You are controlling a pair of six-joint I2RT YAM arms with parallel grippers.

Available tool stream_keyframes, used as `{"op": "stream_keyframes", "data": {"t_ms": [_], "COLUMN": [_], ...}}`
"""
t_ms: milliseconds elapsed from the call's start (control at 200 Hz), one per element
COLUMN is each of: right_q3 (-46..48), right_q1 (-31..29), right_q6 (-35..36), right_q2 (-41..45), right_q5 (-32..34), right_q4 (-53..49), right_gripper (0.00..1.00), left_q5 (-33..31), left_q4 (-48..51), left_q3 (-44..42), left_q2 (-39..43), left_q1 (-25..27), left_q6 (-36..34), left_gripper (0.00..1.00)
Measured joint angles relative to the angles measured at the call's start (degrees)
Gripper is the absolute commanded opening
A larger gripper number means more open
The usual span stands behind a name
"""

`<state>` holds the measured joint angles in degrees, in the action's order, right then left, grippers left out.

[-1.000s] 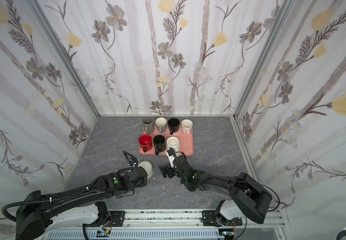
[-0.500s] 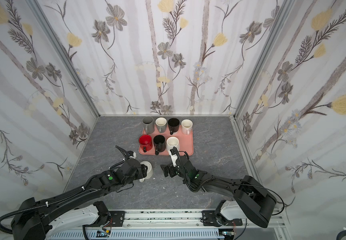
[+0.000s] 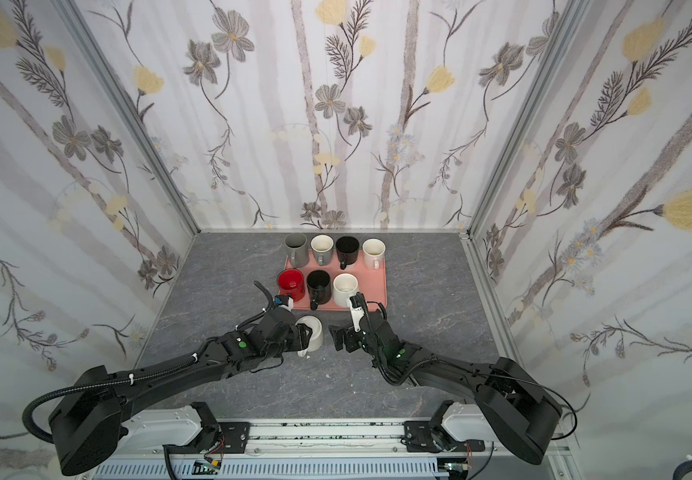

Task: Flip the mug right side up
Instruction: 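Tip the cream mug up with the right gripper while the left gripper approaches, then grasp the cream mug's handle with the left gripper while the right releases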

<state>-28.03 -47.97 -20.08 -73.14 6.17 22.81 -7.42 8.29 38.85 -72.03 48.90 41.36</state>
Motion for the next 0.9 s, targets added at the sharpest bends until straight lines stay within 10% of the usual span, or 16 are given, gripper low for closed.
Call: {"op": "stream_keyframes", "data": {"t_ms": [385,490,719,899], "right_q3": [1.1,1.0,0.3,0.1], "right_q1": [0.8,3.0,4.3,5.3], "right_q6": [-2.4,-4.0,-4.9,-3.9], "right_q2": [6.3,6.6,8.1,9.2], "right_q5": [0.9,2.2,1.7,1.7], "right_q4": [-0.2,-0.7,-2.6,-4.2], "right_gripper": [0.99,0.99,1.0,0.99], "left_q5": [-2.3,-4.5,-7.8,-6.5], "left_q4": [0.3,1.2,0.1,3.9], "left_q3": [4.3,4.4,2.2,6.1], "left_q2": [4.4,8.0,14.9,7.5], "left_q1": [-0.3,-0.3,-0.3,0.5], "left_q6": [-4.0,-5.3,-6.9,-9.1], "left_gripper": [0.78,1.0,1.0,0.78]}}
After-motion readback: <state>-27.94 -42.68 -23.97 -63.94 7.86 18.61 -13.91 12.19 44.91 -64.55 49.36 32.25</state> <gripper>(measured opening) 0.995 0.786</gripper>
